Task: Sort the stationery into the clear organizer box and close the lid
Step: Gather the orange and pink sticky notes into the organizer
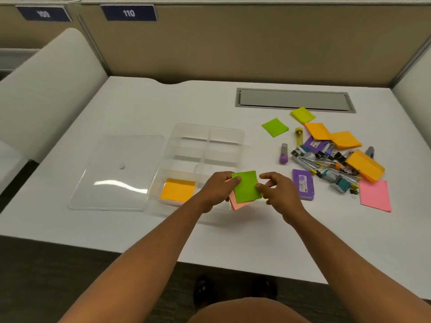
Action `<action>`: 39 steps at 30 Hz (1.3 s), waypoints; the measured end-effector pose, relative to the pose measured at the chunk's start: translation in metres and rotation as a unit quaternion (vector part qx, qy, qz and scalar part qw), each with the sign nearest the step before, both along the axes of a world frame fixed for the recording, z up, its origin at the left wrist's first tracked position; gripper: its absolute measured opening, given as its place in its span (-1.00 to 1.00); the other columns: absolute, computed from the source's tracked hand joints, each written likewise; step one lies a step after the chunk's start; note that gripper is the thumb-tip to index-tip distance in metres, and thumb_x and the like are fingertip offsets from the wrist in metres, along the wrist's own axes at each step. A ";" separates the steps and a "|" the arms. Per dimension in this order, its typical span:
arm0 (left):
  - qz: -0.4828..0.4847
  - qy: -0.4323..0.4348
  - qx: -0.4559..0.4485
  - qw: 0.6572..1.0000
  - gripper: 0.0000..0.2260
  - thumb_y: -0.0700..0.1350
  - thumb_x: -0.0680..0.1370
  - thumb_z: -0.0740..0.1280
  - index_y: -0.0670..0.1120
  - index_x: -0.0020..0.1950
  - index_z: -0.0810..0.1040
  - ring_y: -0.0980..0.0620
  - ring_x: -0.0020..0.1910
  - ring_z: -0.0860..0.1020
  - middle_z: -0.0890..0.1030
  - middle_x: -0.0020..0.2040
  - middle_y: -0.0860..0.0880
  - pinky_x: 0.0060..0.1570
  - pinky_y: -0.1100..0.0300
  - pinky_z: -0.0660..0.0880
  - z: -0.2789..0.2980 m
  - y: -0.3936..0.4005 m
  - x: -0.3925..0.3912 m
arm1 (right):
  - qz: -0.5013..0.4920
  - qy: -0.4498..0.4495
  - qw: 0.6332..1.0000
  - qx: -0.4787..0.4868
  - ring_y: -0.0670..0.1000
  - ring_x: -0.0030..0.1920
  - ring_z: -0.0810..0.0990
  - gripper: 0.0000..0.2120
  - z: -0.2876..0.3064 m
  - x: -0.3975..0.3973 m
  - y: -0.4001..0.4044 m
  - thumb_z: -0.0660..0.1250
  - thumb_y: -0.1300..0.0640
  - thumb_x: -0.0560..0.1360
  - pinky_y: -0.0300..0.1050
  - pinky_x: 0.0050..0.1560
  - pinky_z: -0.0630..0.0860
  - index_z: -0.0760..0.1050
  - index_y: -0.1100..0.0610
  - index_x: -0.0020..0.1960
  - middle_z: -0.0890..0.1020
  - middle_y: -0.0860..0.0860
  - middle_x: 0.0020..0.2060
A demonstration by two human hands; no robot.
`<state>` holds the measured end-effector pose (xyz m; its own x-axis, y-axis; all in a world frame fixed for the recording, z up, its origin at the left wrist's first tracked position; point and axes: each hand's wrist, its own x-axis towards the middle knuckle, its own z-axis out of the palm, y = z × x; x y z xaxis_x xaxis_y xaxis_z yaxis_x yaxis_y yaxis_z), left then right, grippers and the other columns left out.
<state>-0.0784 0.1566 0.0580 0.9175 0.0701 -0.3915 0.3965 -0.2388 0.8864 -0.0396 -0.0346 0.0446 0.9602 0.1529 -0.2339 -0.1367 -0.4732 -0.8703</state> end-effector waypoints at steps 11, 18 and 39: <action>0.103 -0.023 0.007 0.994 -0.79 -0.15 0.59 0.20 0.01 0.02 0.63 0.10 -0.12 0.49 0.58 0.01 0.02 -0.24 0.19 0.41 0.006 0.061 -0.041 | 0.080 0.090 0.991 0.054 -0.16 -0.44 0.46 -0.96 0.006 -0.034 0.057 0.43 0.17 0.50 -0.32 -0.48 0.33 0.64 0.07 -0.13 0.61 -0.04 -0.36; 0.184 -0.073 0.104 0.975 -0.78 -0.22 0.54 0.22 -0.07 0.00 0.66 0.05 -0.02 0.55 0.63 -0.04 0.07 0.01 0.16 0.47 0.000 0.107 -0.065 | 0.078 0.133 0.986 0.065 -0.02 -0.36 0.48 -0.91 0.015 -0.042 0.098 0.37 0.25 0.46 -0.19 -0.43 0.33 0.61 0.26 -0.16 0.61 0.04 -0.31; 0.267 -0.077 0.088 0.957 -0.86 -0.15 0.54 0.28 -0.03 0.04 0.60 -0.04 0.00 0.61 0.63 -0.04 0.00 0.05 -0.09 0.59 -0.012 0.151 -0.087 | 0.101 0.068 0.991 -0.064 0.02 -0.39 0.57 -0.86 0.008 -0.042 0.184 0.38 0.25 0.42 -0.18 -0.48 0.40 0.66 0.16 -0.29 0.71 0.14 -0.27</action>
<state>-0.1656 0.3073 0.0465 0.7788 0.5968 -0.1931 0.3708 -0.1897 0.9091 -0.0815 0.1492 0.0529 0.8714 0.2994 -0.3886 -0.1394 -0.6083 -0.7814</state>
